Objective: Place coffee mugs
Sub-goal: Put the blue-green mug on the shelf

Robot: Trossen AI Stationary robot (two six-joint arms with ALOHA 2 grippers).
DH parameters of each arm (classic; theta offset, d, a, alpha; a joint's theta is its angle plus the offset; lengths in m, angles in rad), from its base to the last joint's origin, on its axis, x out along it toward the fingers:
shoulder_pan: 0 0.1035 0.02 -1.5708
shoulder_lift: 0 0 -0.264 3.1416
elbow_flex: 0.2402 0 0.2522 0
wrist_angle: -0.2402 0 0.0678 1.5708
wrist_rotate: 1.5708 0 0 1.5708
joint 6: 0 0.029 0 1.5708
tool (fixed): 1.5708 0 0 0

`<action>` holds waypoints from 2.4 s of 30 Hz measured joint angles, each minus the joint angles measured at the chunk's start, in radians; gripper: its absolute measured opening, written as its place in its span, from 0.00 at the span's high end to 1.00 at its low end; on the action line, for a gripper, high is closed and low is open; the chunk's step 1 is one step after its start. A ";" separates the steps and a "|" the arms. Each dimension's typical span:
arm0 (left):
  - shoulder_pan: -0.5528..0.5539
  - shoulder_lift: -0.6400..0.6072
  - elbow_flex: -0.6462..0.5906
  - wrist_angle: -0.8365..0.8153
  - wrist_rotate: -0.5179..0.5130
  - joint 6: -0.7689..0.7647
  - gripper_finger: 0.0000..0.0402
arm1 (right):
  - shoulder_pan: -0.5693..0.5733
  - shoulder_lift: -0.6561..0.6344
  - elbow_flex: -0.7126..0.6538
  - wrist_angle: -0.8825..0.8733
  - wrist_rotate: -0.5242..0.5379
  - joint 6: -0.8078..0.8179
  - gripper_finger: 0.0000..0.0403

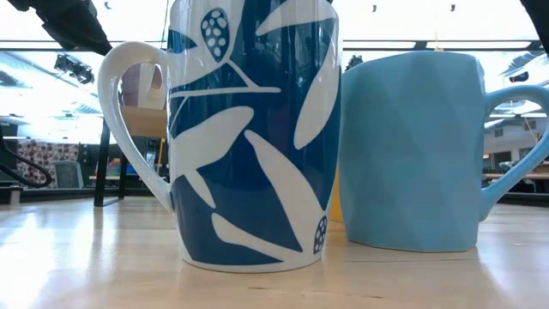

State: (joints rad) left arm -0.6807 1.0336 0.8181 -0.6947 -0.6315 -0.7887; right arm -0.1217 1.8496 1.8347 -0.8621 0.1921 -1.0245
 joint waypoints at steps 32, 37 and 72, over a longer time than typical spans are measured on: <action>0.000 0.000 0.000 0.001 -0.003 -0.001 0.65 | -0.127 -0.003 0.000 -0.065 -0.029 -0.422 0.90; 0.000 0.000 0.000 0.001 -0.003 -0.001 0.65 | -0.137 -0.004 -0.005 -0.067 -0.032 -0.421 0.90; 0.000 0.000 0.000 0.001 -0.003 -0.001 0.65 | -0.117 0.002 -0.029 0.017 0.025 -0.472 0.89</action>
State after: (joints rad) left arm -0.6807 1.0336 0.8181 -0.6937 -0.6346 -0.7898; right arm -0.2390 1.8518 1.8057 -0.8451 0.2169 -1.4967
